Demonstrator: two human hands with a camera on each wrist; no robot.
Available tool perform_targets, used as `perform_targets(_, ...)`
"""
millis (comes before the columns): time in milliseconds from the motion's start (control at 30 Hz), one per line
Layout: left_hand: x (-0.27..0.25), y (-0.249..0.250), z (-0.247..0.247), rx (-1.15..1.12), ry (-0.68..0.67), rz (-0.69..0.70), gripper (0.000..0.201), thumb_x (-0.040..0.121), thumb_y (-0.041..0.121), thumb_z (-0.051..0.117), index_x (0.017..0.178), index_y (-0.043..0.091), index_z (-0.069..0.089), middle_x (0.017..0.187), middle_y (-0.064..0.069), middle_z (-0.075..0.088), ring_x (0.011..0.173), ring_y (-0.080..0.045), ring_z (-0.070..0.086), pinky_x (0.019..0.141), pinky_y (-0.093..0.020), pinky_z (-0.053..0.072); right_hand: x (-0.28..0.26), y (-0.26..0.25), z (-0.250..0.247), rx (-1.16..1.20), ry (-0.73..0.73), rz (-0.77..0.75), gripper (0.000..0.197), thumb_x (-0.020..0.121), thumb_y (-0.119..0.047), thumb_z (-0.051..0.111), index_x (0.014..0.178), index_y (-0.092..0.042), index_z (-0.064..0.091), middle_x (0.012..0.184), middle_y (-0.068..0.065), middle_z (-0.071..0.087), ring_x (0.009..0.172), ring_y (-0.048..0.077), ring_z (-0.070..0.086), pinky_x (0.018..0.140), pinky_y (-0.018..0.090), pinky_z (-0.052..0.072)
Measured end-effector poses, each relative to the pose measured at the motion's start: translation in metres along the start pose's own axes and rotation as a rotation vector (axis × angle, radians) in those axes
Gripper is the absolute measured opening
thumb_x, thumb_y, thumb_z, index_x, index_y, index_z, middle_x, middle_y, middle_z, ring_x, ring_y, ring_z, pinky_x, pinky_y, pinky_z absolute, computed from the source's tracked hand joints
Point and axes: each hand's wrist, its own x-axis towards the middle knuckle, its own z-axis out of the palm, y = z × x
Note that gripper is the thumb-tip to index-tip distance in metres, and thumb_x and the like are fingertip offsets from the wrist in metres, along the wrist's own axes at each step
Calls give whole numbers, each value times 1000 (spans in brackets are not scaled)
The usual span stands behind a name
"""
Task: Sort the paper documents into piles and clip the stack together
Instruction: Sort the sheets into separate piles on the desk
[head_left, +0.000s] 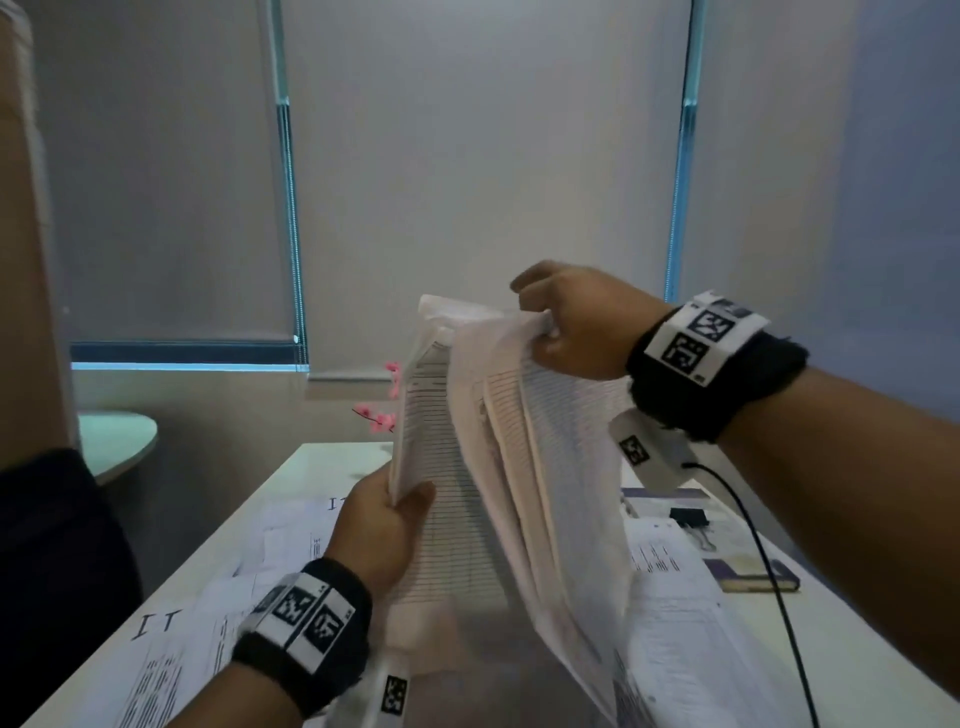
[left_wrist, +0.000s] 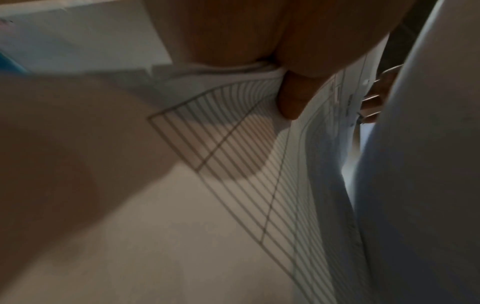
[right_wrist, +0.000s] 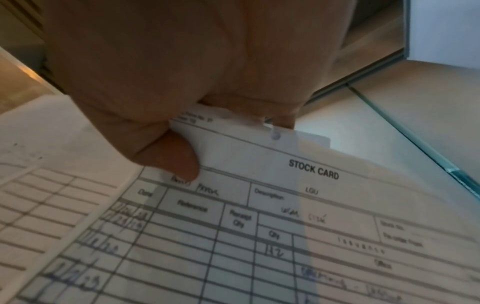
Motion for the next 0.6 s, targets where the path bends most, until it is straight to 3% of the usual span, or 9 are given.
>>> perform_targets(100,-9,4,-3,48,-35,65,17,98,7,59,94,17,72,83,4,76,78,-6,69,61,-13,47,1,-4,8,17,-19,47,8,78,-16,61,86,-18,62,96,3,62,88,26,60,71,31,47)
perform_targets(200,-19,6,-5,41,-83,75,34,97,-1,55,81,22,75,77,9,78,73,-3,71,59,-12,51,-1,-4,9,13,1,86,9,79,-18,60,79,-21,52,81,3,60,75,26,57,61,33,48)
perform_targets(233,-22,9,-5,13,-93,55,36,100,5,55,79,25,77,78,11,78,77,-5,73,61,-14,52,-2,-6,9,4,2,83,12,80,-18,60,79,-23,49,81,3,59,74,25,56,61,32,47)
perform_targets(300,-26,16,-8,-35,-92,-6,36,103,40,47,88,33,78,86,14,79,87,-9,74,73,-22,55,-2,-9,8,-8,15,67,12,81,-19,60,83,-24,50,85,2,60,77,24,55,64,33,49)
perform_targets(333,-25,16,-12,-118,-118,-41,47,99,56,37,98,33,78,93,11,79,93,-12,74,82,-28,55,-2,-9,6,-20,25,61,10,81,-20,60,85,-23,51,87,1,60,79,23,56,67,35,51)
perform_targets(400,-20,18,-19,-353,-180,-89,67,92,67,32,117,21,73,109,-4,78,104,-24,73,94,-44,54,-1,-9,4,-50,48,57,9,83,-21,60,90,-19,55,89,0,61,80,22,57,71,40,53)
perform_targets(433,-18,20,-22,-379,-194,-70,65,94,67,42,121,15,70,112,-7,77,106,-27,73,95,-48,55,-1,-9,2,-52,57,65,9,83,-21,60,90,-19,56,89,0,60,80,22,57,71,41,54)
perform_targets(533,-15,19,-14,-107,-132,42,54,72,44,84,117,21,64,106,4,78,96,-15,75,85,-36,61,-4,-15,2,-13,100,81,8,83,-21,59,85,-20,51,86,-1,57,77,24,55,69,41,52)
perform_targets(600,-17,13,-3,-61,9,47,42,75,18,87,108,26,62,97,11,75,90,-6,71,72,-17,56,-6,-22,6,39,136,57,9,84,-21,59,85,-19,50,86,0,57,78,25,54,66,37,48)
